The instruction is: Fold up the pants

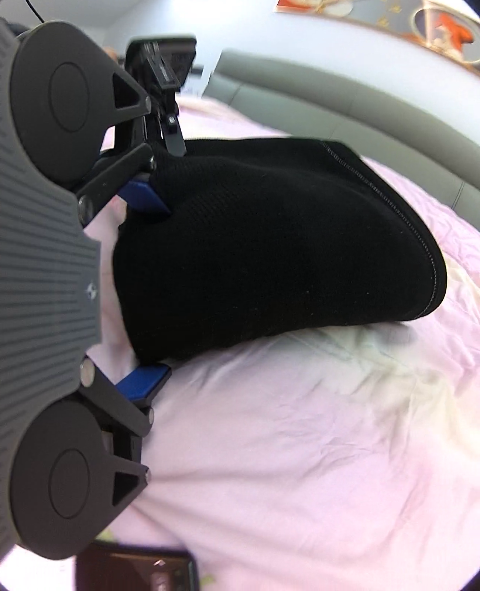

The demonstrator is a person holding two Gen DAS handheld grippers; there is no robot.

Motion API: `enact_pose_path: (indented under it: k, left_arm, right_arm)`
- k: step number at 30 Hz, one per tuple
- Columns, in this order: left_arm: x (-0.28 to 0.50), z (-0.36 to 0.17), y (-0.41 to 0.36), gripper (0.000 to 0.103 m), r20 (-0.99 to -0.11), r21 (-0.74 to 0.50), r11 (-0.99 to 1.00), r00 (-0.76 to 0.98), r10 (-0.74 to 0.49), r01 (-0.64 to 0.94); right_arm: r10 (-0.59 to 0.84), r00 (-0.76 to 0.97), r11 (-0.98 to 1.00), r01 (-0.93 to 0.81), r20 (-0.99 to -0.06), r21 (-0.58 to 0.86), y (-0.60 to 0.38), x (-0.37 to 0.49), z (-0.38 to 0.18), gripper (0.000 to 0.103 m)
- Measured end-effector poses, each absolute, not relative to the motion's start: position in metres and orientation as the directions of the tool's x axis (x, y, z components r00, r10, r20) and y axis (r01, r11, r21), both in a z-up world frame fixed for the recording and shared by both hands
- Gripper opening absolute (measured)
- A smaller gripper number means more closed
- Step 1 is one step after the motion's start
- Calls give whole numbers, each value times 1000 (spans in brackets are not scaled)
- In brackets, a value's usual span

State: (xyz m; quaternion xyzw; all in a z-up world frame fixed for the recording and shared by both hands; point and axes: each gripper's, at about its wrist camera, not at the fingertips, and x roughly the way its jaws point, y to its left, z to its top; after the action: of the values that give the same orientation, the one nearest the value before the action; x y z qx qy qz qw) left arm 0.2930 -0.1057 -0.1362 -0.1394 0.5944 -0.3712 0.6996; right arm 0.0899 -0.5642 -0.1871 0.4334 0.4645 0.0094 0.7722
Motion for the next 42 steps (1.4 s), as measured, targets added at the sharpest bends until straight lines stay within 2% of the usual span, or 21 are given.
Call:
enact_pose_path:
  k: [3,4,6,8,12,14,16,19,23,29,34,42]
  left_arm:
    - [279,-128,-109,92,-769,-574,721,48,-637,388]
    - [277,-127,-116,92,-785,-542,734,65,-616,408]
    - [273,-116,-124,90,-807,-494,753,92,-583,435]
    - [263,-111,-131,80,-830,-443,766,110,-547,467]
    - [231,-93,-142,80,-853,-330,783,188,-487,527]
    - [219,-81,-140,90,-850,-300,794,230,-474,528]
    - [206,-67,-137,91,-849,-269,817,275,-450,510]
    - [192,-49,-136,91,-840,-234,837,330,-430,494]
    - [175,-31,-139,99,-817,-183,850,405,-411,494]
    - [160,-20,-136,100,-820,-135,867,437,-370,480]
    - [149,-15,-140,99,-825,-26,891,494,-274,453]
    - [139,-6,-135,100,-792,-71,901,525,-312,428]
  right_arm:
    - [346,489,727,399,-800,559,-542,99,-175,81]
    - [316,460,769,388,-830,508,-533,102,-172,76]
    - [247,429,831,367,-869,417,-524,103,-160,74]
    - [187,433,853,374,-882,365,-516,104,-145,76]
    - [118,475,879,358,-872,314,-484,106,-114,88]
    - [78,498,894,349,-864,282,-472,107,-97,94]
    - [35,522,906,344,-852,248,-461,89,-83,98]
    - [-34,522,908,373,-852,193,-444,87,-62,98]
    - [-92,478,897,421,-873,136,-419,78,-46,98]
    - [-154,524,889,443,-838,113,-395,56,-15,98]
    - [-196,537,884,459,-820,90,-384,46,1,98]
    - [-232,557,887,457,-797,61,-365,41,11,98]
